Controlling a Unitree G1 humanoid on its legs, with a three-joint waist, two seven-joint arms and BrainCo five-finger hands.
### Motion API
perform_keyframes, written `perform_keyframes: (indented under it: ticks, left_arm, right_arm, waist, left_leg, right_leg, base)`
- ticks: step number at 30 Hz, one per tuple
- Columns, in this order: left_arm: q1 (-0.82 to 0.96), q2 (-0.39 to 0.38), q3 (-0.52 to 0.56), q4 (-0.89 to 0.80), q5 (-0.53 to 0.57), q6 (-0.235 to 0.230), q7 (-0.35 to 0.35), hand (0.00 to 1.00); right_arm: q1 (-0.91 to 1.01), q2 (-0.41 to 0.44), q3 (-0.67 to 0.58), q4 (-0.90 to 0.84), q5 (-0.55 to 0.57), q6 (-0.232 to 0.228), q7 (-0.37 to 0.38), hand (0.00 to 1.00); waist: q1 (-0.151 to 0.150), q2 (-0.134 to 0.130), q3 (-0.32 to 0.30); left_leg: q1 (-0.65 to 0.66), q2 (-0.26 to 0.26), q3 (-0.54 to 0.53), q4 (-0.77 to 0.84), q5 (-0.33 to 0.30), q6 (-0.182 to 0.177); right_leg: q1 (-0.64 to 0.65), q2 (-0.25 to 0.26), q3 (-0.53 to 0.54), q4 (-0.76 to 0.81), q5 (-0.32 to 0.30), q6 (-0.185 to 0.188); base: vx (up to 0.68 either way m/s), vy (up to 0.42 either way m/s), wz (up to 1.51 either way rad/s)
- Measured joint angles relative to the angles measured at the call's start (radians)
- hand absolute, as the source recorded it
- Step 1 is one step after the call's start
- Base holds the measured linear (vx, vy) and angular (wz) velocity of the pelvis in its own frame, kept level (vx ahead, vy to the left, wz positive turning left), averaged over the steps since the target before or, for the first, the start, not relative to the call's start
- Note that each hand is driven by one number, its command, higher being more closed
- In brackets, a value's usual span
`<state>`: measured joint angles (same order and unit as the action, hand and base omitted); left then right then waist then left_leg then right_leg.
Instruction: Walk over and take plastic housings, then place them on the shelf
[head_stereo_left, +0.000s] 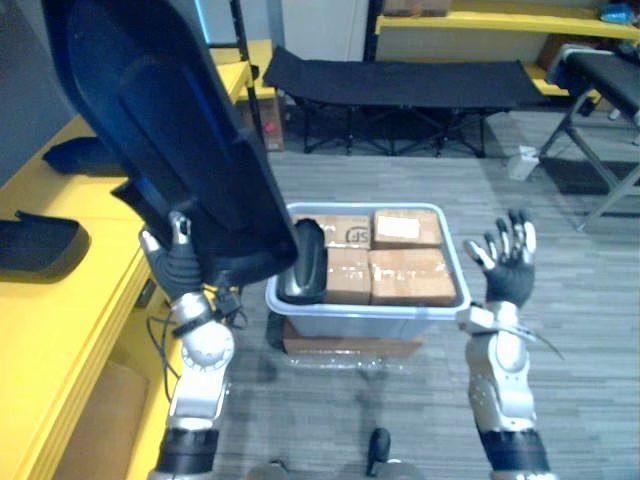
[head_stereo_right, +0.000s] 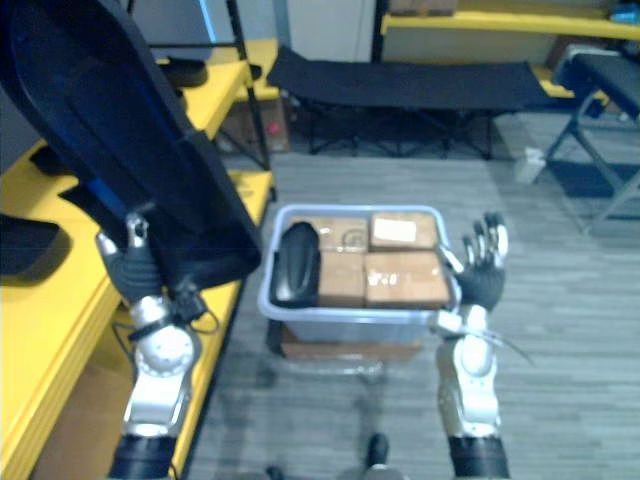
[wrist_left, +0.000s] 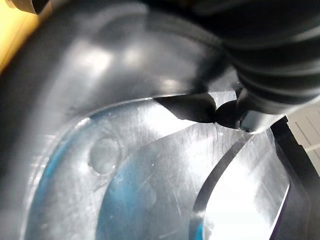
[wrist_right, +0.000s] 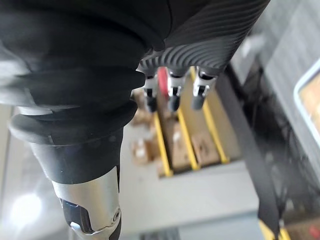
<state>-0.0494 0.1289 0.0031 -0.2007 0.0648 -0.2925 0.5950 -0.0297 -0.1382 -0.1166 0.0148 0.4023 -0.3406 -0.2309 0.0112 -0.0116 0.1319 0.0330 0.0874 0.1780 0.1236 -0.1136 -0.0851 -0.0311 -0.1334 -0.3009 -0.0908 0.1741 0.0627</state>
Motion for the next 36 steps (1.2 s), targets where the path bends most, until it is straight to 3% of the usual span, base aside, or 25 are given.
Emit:
perform_keyframes:
  ticks: [5, 7, 12, 21, 29, 34, 36]
  left_arm:
    - [0.036, -0.004, 0.066, -0.028, -0.017, -0.001, -0.047, 1.0]
    - [0.055, -0.003, 0.117, -0.034, 0.016, 0.003, -0.046, 1.0]
    - [0.107, -0.003, 0.191, -0.089, 0.032, 0.012, -0.041, 1.0]
    - [0.248, -0.023, 0.405, -0.157, 0.032, 0.013, 0.04, 1.0]
    - [0.346, -0.085, 0.674, -0.158, 0.027, 0.043, 0.133, 1.0]
    - [0.425, -0.161, 0.749, -0.161, 0.005, 0.043, 0.141, 1.0]
    - [0.442, -0.182, 0.752, -0.165, -0.011, 0.041, 0.138, 1.0]
  right_arm:
    - [0.019, 0.02, -0.021, 0.001, 0.016, -0.022, 0.029, 0.0]
    - [0.019, 0.02, -0.02, 0.001, 0.021, -0.047, 0.062, 0.0]
    - [0.023, 0.031, -0.007, 0.003, 0.054, -0.049, 0.112, 0.0]
    - [0.019, 0.032, 0.127, 0.041, 0.015, -0.027, 0.203, 0.0]
    - [-0.074, 0.033, 0.214, 0.155, 0.017, 0.018, 0.255, 0.0]
    - [-0.128, 0.059, 0.285, 0.212, 0.016, 0.037, 0.26, 0.0]
    - [-0.144, 0.067, 0.304, 0.216, 0.015, 0.052, 0.267, 0.0]
  waist:
    - [0.001, 0.0, -0.017]
    - [0.003, -0.001, -0.022]
    - [0.01, -0.006, -0.032]
    - [0.096, -0.003, -0.045]
    - [0.222, -0.027, -0.073]
    - [0.29, -0.035, -0.088]
    - [0.296, -0.034, -0.085]
  left_leg:
    - [0.002, 0.001, -0.002, -0.01, 0.002, -0.002]
    - [0.002, 0.0, -0.004, -0.012, 0.002, -0.002]
    - [0.002, -0.002, -0.03, -0.013, 0.001, -0.001]
    - [-0.022, -0.005, -0.091, -0.012, 0.003, -0.003]
    - [-0.063, -0.038, -0.277, -0.011, 0.015, 0.003]
    - [-0.069, -0.07, -0.341, -0.013, 0.018, 0.013]
    - [-0.074, -0.088, -0.36, -0.015, 0.017, 0.024]
  right_leg:
    - [-0.001, 0.001, -0.004, 0.0, 0.0, 0.003]
    - [0.0, 0.0, -0.007, 0.0, 0.003, 0.002]
    - [0.016, -0.004, -0.034, 0.0, 0.003, 0.003]
    - [0.034, -0.007, -0.103, 0.0, -0.027, 0.006]
    - [0.106, -0.022, -0.28, 0.0, -0.041, 0.022]
    - [0.143, -0.048, -0.336, 0.006, -0.046, 0.031]
    - [0.169, -0.062, -0.375, 0.01, -0.056, 0.045]
  base:
    - [0.01, -0.001, 0.0]
    - [0.03, 0.007, 0.04]
    - [0.02, 0.005, 0.14]
    - [0.01, -0.012, 0.23]
    - [0.07, -0.008, 0.63]
    - [0.05, 0.027, 0.48]
    - [0.01, 0.021, 0.53]
